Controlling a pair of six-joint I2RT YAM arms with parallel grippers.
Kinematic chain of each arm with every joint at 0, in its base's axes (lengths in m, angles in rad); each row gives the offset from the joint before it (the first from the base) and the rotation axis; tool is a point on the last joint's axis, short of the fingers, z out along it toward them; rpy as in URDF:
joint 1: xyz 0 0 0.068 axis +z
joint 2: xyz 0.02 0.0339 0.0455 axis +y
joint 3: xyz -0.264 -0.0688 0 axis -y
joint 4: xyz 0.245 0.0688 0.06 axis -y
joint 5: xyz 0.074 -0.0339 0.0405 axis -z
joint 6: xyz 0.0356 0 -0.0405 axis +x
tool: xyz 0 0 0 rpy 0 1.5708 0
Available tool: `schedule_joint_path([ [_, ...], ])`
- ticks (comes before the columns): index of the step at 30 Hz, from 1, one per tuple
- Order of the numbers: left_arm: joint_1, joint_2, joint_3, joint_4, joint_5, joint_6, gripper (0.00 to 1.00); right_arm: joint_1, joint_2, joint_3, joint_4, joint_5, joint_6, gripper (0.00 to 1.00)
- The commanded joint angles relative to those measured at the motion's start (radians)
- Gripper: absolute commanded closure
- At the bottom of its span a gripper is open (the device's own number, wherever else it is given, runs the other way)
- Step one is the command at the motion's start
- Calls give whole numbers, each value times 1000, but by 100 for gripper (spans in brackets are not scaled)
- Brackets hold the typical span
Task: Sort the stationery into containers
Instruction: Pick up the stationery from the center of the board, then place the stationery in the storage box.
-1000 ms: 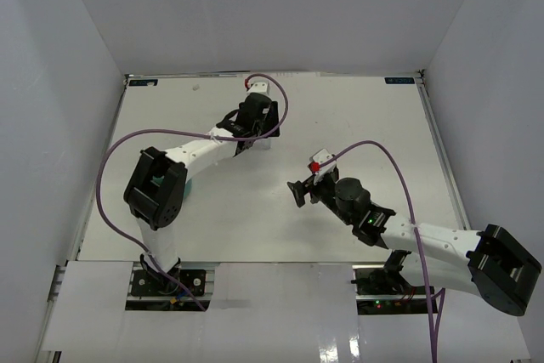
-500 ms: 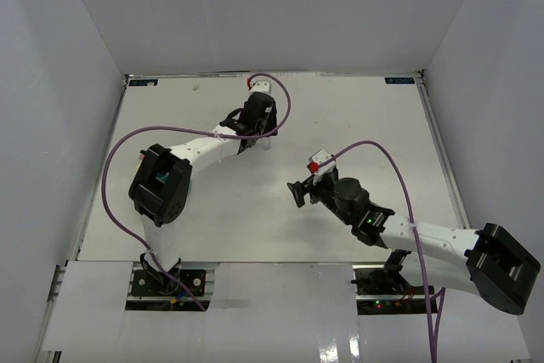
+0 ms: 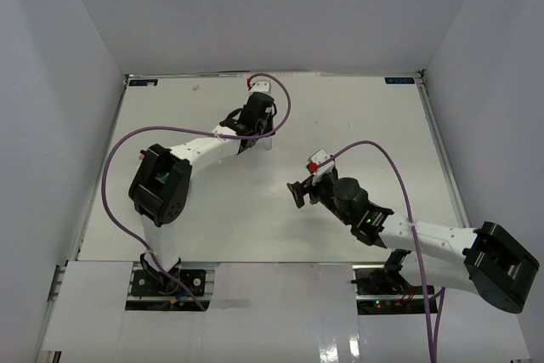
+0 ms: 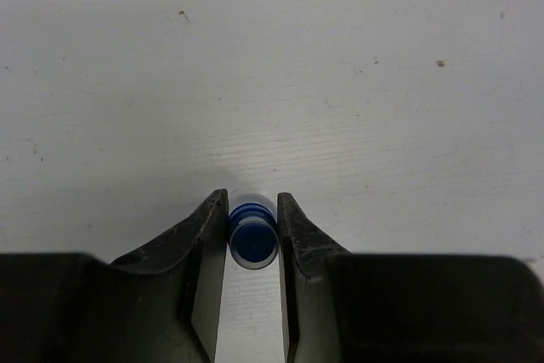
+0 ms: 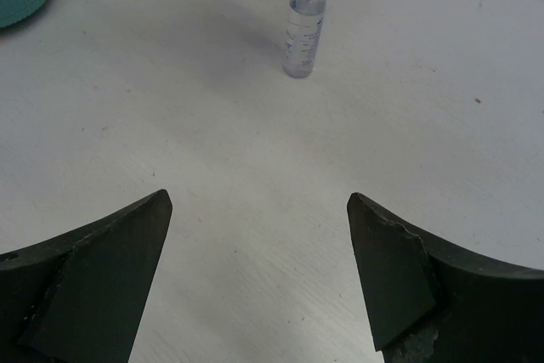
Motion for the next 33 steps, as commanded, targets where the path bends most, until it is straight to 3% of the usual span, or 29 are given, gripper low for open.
schedule_joint_path([
  [1, -2, -71, -10, -13, -37, 4, 80, 0, 1, 6, 47, 4, -13, 10],
  [12, 16, -295, -58, -229, -232, 9, 89, -1, 1, 8, 47, -10, -8, 10],
  [23, 209, -706, -162, -493, -267, -34, 88, 0, 10, 11, 48, -28, -2, 10],
  [33, 373, -844, -237, -618, -254, 16, 88, 0, 14, 12, 52, -36, 2, 10],
])
